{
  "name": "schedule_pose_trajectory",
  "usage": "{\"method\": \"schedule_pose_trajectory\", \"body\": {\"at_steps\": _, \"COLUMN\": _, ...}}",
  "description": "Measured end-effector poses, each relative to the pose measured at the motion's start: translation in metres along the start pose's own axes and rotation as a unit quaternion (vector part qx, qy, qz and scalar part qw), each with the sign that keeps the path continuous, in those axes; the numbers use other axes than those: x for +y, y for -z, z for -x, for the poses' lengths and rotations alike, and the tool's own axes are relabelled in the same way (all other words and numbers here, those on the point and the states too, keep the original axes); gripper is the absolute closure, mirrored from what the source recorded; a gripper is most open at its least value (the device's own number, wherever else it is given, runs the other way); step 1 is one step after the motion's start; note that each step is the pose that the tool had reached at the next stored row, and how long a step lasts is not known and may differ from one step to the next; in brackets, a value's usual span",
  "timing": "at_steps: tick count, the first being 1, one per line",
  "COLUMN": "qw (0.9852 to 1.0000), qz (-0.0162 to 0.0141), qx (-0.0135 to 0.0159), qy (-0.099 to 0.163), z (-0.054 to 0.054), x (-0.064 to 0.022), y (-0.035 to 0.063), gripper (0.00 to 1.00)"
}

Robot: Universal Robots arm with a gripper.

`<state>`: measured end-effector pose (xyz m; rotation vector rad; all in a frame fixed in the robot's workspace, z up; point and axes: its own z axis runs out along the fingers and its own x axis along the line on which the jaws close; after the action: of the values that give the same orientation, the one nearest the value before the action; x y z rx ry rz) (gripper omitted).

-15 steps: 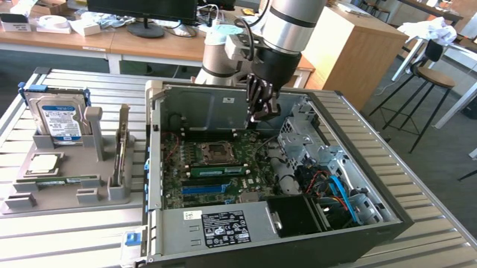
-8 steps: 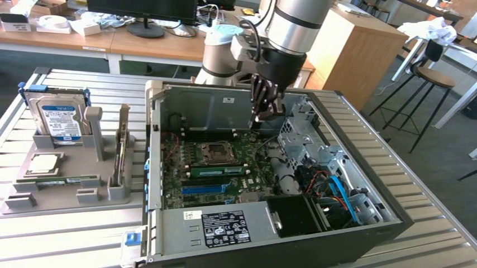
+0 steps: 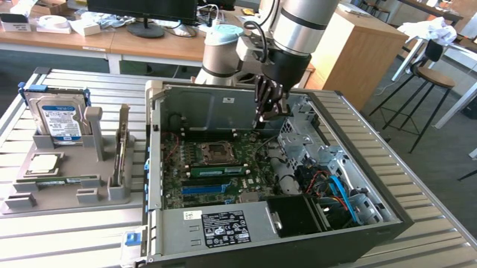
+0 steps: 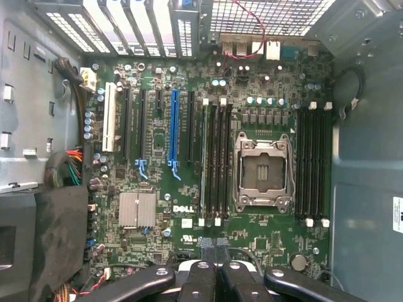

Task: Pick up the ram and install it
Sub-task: 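Press down the ram until it locks into place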

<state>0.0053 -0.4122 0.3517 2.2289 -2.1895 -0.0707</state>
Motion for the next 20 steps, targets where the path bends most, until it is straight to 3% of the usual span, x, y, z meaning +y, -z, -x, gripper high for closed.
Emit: {"method": "schedule_pose_trajectory", "body": {"at_steps": 20, "qw": 1.0000, "qz": 0.0000, "qx": 0.0000, "qy": 0.000, "z": -0.0002, "x": -0.0004, "y": -0.0090, "gripper": 0.90}}
